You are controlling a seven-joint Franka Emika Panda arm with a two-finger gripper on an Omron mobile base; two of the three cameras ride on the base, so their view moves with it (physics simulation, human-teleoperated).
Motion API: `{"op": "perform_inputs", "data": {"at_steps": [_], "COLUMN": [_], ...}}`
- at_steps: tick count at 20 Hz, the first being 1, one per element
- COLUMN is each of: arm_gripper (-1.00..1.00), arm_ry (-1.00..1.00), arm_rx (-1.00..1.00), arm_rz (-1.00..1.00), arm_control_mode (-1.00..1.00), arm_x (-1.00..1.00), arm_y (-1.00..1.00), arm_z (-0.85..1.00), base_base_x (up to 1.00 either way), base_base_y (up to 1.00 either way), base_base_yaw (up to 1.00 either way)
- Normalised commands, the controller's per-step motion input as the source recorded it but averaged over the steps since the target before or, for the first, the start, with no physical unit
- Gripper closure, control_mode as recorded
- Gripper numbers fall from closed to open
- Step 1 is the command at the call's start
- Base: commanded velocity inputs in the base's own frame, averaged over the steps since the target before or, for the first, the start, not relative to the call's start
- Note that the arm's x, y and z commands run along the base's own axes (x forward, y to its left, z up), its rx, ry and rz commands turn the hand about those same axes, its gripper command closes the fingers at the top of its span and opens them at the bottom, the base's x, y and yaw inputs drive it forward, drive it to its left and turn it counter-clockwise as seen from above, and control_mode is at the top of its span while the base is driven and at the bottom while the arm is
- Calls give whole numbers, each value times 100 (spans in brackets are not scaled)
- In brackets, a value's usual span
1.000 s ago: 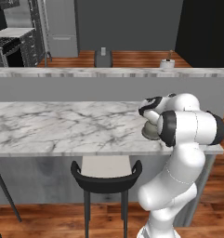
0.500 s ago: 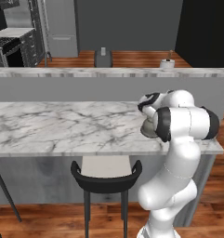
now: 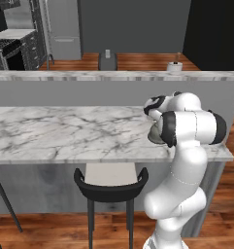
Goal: The kettle is done boiling. Turn off the stove, then wait for 300 timesteps before moving the kettle to the dining table.
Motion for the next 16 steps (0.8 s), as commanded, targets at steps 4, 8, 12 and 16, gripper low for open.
{"op": "perform_inputs", "data": {"at_steps": [4, 8, 12, 16], "arm_gripper": [-100, -100, -100, -100], "arm_ry": [0, 0, 0, 0], "arm_rx": [0, 0, 0, 0], "arm_rz": [0, 0, -3, -6], "arm_control_mode": [-100, -100, -100, -100], "arm_x": [0, 0, 0, 0], "arm_y": [1, 3, 11, 7], "arm_z": [-2, 0, 7, 15], "base_base_x": [0, 0, 0, 0], "base_base_y": [0, 0, 0, 0], "base_base_yaw": [0, 0, 0, 0]}}
